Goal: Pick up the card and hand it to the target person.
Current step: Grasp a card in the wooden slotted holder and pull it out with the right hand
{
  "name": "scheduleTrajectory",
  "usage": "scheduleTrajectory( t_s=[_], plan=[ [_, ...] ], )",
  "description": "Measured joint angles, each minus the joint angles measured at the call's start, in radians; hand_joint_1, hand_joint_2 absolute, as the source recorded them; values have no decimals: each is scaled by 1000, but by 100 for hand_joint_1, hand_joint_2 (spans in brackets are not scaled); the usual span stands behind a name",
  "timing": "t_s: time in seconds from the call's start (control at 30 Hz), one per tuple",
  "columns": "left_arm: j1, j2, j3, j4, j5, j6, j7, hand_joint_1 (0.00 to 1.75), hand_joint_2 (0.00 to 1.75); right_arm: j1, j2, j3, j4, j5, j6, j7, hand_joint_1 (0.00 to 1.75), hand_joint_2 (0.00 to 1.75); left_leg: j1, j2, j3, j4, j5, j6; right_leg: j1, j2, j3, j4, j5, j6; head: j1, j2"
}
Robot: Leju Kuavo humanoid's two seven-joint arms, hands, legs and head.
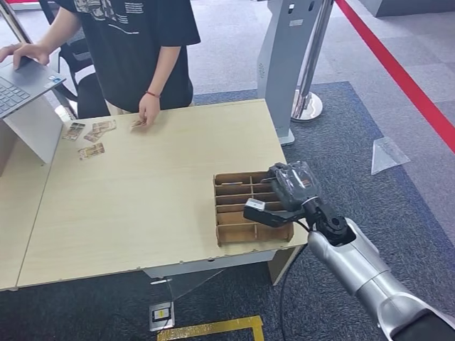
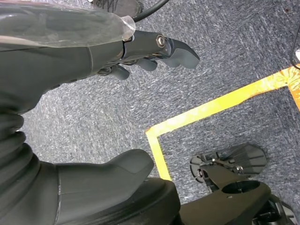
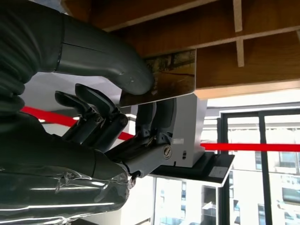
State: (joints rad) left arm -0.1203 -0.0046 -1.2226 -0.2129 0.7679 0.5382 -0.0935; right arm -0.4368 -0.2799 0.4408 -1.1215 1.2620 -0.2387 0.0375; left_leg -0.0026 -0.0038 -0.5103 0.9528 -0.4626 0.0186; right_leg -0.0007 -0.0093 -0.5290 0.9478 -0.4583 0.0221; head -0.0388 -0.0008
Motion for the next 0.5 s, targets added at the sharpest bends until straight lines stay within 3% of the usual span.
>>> scheduleTrajectory(
  t_s=[0.23, 0.5],
  plan=[
    [4, 0, 0, 0, 3, 0, -3, 0, 175, 0, -40, -10, -226, 4, 184, 55, 175, 175, 0, 0, 0, 0, 0, 0, 0, 0, -1, 0, 0, 0, 0, 0],
    [10, 1, 0, 0, 2, -4, -3, 0, 175, 1, -111, -68, -495, -56, 272, 129, 175, 175, 0, 0, 0, 0, 0, 0, 0, 0, -1, 0, 0, 0, 0, 0]
  ],
)
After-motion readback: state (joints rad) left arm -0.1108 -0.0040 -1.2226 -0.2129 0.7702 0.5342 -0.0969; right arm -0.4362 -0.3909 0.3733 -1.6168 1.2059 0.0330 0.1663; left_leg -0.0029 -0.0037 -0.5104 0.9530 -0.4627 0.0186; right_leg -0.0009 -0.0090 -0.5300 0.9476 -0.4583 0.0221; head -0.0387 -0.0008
